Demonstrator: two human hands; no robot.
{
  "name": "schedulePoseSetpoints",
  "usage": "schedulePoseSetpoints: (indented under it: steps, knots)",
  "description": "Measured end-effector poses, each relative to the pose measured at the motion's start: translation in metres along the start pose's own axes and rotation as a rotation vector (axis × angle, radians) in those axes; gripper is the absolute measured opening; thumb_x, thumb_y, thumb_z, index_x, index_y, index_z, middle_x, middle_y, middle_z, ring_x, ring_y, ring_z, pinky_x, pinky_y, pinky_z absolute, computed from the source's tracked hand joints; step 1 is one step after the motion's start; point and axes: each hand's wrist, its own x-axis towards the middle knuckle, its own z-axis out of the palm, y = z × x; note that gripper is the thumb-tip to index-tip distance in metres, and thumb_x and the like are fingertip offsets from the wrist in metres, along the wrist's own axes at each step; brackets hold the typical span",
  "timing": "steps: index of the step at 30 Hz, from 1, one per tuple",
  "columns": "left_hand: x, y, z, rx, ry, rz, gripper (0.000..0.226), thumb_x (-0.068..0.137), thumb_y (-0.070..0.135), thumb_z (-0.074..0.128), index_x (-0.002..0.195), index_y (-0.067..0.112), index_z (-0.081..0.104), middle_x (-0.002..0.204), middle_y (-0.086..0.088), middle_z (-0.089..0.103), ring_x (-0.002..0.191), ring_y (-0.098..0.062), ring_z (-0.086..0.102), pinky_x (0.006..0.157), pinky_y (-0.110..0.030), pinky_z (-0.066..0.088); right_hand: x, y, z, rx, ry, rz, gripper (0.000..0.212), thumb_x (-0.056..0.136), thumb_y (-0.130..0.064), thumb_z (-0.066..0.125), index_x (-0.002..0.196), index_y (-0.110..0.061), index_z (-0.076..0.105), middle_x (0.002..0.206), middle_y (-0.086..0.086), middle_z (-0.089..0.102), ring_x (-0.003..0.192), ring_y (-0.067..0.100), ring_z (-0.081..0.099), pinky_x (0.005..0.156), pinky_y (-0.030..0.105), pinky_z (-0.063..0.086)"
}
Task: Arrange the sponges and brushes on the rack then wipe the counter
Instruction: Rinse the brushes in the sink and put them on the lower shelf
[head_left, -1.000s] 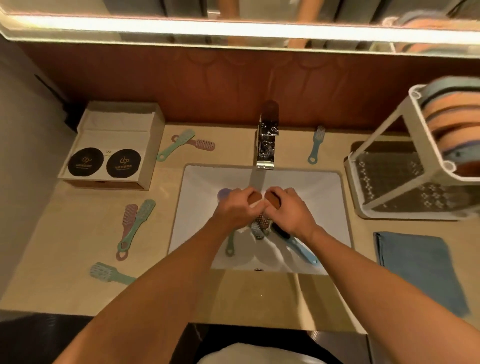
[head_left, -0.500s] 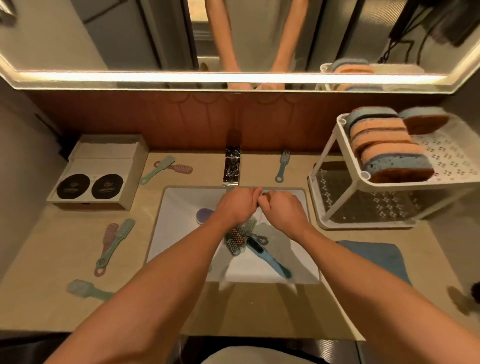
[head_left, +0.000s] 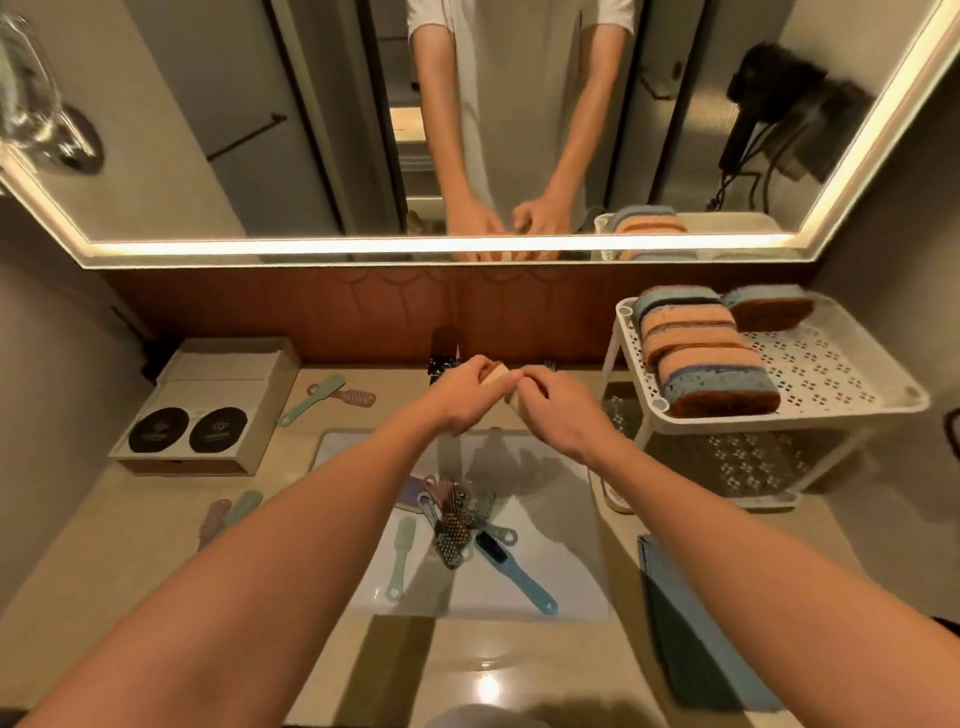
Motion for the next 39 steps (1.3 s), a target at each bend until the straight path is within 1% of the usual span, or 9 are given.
schedulePoseSetpoints:
  steps: [3, 6, 10, 17, 21, 27, 30, 34, 39]
  knots:
    - [0.001, 0.018, -0.017, -0.077, 0.018, -0.034, 0.071, 0.085, 0.075, 0.055, 0.124, 0.018, 0.038, 0.106, -0.006, 0.063, 0.082, -0.021, 0.066, 0.071, -0.038, 0.057, 0.006, -0.010, -0.021, 0.018, 0.020, -0.021, 0.055, 0.095, -0.048, 0.027, 0.139, -0.029, 0.053, 0.136, 0.002, 0.058, 0.121, 0.024, 0.055, 0.096, 0.040, 0.044]
    - [-0.001, 0.039, -0.033, -0.120, 0.001, -0.040, 0.072, 0.081, 0.073, 0.062, 0.117, 0.020, 0.030, 0.108, -0.012, 0.060, 0.079, -0.021, 0.063, 0.068, -0.037, 0.057, 0.005, -0.018, -0.044, 0.002, 0.080, -0.036, 0.054, 0.095, -0.046, 0.040, 0.145, -0.027, 0.047, 0.138, 0.006, 0.054, 0.116, 0.024, 0.055, 0.096, 0.039, 0.047]
    - [-0.004, 0.068, -0.044, -0.088, -0.055, -0.018, 0.074, 0.084, 0.065, 0.068, 0.125, 0.017, 0.030, 0.113, -0.011, 0.054, 0.088, -0.021, 0.061, 0.075, -0.036, 0.057, 0.005, -0.017, -0.074, -0.018, 0.159, -0.103, 0.059, 0.094, -0.042, 0.056, 0.148, -0.021, 0.042, 0.138, 0.009, 0.050, 0.116, 0.021, 0.053, 0.091, 0.028, 0.042]
    - [0.006, 0.115, -0.044, -0.118, -0.066, 0.094, 0.055, 0.086, 0.026, 0.074, 0.126, 0.021, 0.037, 0.120, -0.012, 0.051, 0.094, -0.024, 0.063, 0.061, -0.022, 0.055, -0.010, 0.004, -0.139, -0.049, 0.180, -0.131, 0.070, 0.093, -0.041, 0.068, 0.149, -0.019, 0.035, 0.143, 0.004, 0.047, 0.127, 0.021, 0.049, 0.089, 0.024, 0.042]
    - [0.015, 0.153, -0.024, -0.038, 0.031, 0.219, 0.050, 0.088, 0.039, 0.072, 0.125, 0.019, 0.044, 0.108, -0.009, 0.062, 0.081, -0.026, 0.064, 0.063, -0.030, 0.054, -0.020, 0.025, -0.179, 0.020, 0.214, -0.141, 0.055, 0.092, -0.034, 0.070, 0.140, -0.020, 0.048, 0.127, -0.002, 0.058, 0.113, 0.013, 0.053, 0.088, 0.024, 0.043]
    - [0.039, 0.201, 0.013, 0.159, 0.114, 0.387, 0.044, 0.088, 0.053, 0.068, 0.116, 0.022, 0.056, 0.107, 0.000, 0.060, 0.089, -0.009, 0.054, 0.072, -0.025, 0.044, -0.018, 0.074, -0.225, 0.069, 0.299, -0.054, 0.054, 0.091, -0.009, 0.069, 0.138, -0.027, 0.052, 0.135, 0.003, 0.057, 0.125, 0.024, 0.052, 0.104, 0.039, 0.046]
    - [0.047, 0.221, 0.029, 0.194, 0.123, 0.438, 0.049, 0.088, 0.057, 0.067, 0.116, 0.018, 0.059, 0.105, -0.002, 0.062, 0.089, -0.014, 0.056, 0.074, -0.029, 0.046, -0.015, 0.102, -0.239, -0.056, 0.355, 0.004, 0.057, 0.092, -0.006, 0.065, 0.137, -0.038, 0.050, 0.132, 0.006, 0.055, 0.127, 0.031, 0.045, 0.105, 0.046, 0.037]
    - [0.060, 0.241, 0.046, 0.234, 0.149, 0.477, 0.047, 0.089, 0.046, 0.071, 0.123, 0.016, 0.062, 0.113, -0.005, 0.065, 0.100, -0.021, 0.058, 0.085, -0.036, 0.049, -0.016, 0.132, -0.247, -0.251, 0.395, 0.083, 0.057, 0.094, -0.005, 0.056, 0.138, -0.041, 0.048, 0.132, 0.011, 0.048, 0.126, 0.035, 0.034, 0.107, 0.045, 0.027]
    - [0.074, 0.256, 0.064, 0.281, 0.126, 0.498, 0.046, 0.089, 0.036, 0.074, 0.129, 0.019, 0.059, 0.121, -0.003, 0.064, 0.102, -0.015, 0.054, 0.088, -0.033, 0.045, -0.015, 0.152, -0.249, -0.235, 0.358, 0.096, 0.054, 0.097, 0.000, 0.051, 0.135, -0.038, 0.051, 0.132, 0.007, 0.044, 0.123, 0.032, 0.034, 0.109, 0.047, 0.035]
